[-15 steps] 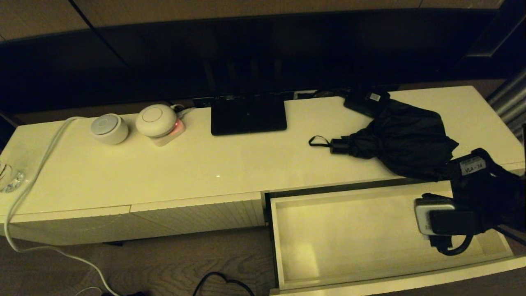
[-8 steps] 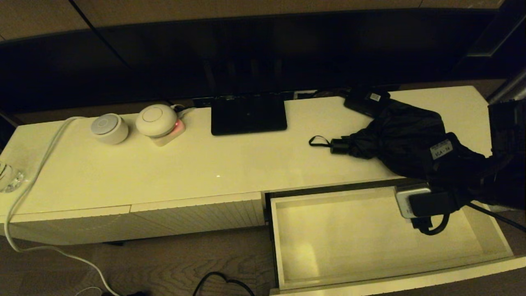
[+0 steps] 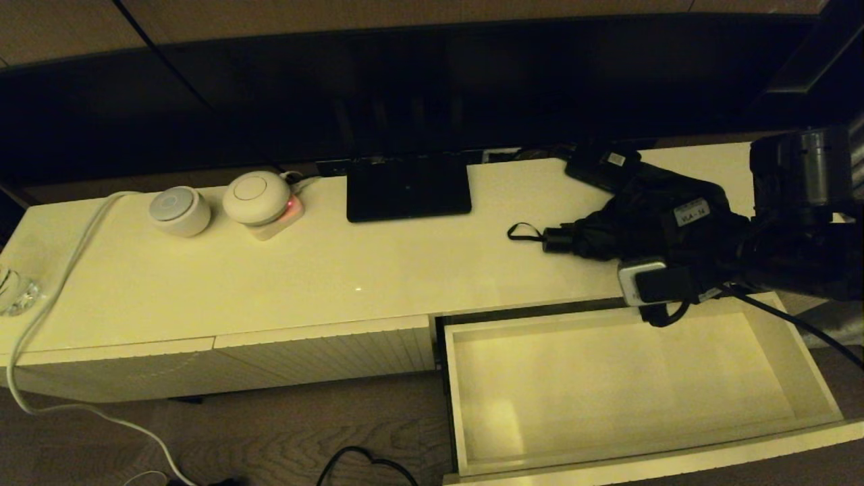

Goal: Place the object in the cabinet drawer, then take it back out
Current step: Put the umbrella in the drawer

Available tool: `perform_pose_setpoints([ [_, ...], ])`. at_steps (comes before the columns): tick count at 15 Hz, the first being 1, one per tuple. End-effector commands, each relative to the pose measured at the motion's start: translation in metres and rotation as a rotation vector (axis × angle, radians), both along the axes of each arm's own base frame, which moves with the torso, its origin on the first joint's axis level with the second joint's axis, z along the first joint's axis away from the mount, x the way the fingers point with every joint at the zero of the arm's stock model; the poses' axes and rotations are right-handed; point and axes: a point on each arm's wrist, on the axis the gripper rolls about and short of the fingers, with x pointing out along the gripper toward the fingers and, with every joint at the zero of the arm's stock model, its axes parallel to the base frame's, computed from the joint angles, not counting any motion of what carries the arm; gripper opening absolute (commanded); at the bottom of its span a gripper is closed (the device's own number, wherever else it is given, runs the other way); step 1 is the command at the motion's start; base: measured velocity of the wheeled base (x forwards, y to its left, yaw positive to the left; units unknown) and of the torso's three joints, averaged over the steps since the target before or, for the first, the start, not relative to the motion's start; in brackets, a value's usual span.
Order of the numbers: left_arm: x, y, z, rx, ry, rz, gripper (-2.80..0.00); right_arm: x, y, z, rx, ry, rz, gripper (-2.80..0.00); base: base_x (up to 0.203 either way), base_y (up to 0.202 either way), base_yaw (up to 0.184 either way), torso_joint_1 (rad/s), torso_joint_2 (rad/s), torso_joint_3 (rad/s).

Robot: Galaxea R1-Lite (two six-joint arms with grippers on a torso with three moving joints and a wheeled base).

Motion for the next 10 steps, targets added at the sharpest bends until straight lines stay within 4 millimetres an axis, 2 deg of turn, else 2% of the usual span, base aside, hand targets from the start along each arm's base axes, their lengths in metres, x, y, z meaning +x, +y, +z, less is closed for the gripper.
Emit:
perform_pose_setpoints([
  [1, 0.000, 0.000, -0.001, 0.000, 0.003, 0.000, -2.80, 0.017, 0.000, -0.001, -0.006, 0.003, -0.022, 0.00, 0.000, 0.000, 0.000, 0.000, 0.00, 0.000],
  [3, 0.000, 0.000, -0.001, 0.000, 0.003, 0.000, -2.80, 0.026, -0.003, 0.006, 0.016, -0.017, -0.082, 0.00, 0.000, 0.000, 0.000, 0.000, 0.00, 0.000],
  [6, 0.000, 0.000, -0.001, 0.000, 0.003, 0.000, -2.80, 0.034, -0.003, 0.010, 0.111, 0.042, -0.168, 0.00, 0.000, 0.000, 0.000, 0.000, 0.00, 0.000],
  [10, 0.000, 0.000, -0.001, 0.000, 0.003, 0.000, -2.80, 0.040, -0.001, 0.008, 0.229, 0.128, -0.244, 0.00, 0.000, 0.000, 0.000, 0.000, 0.00, 0.000],
])
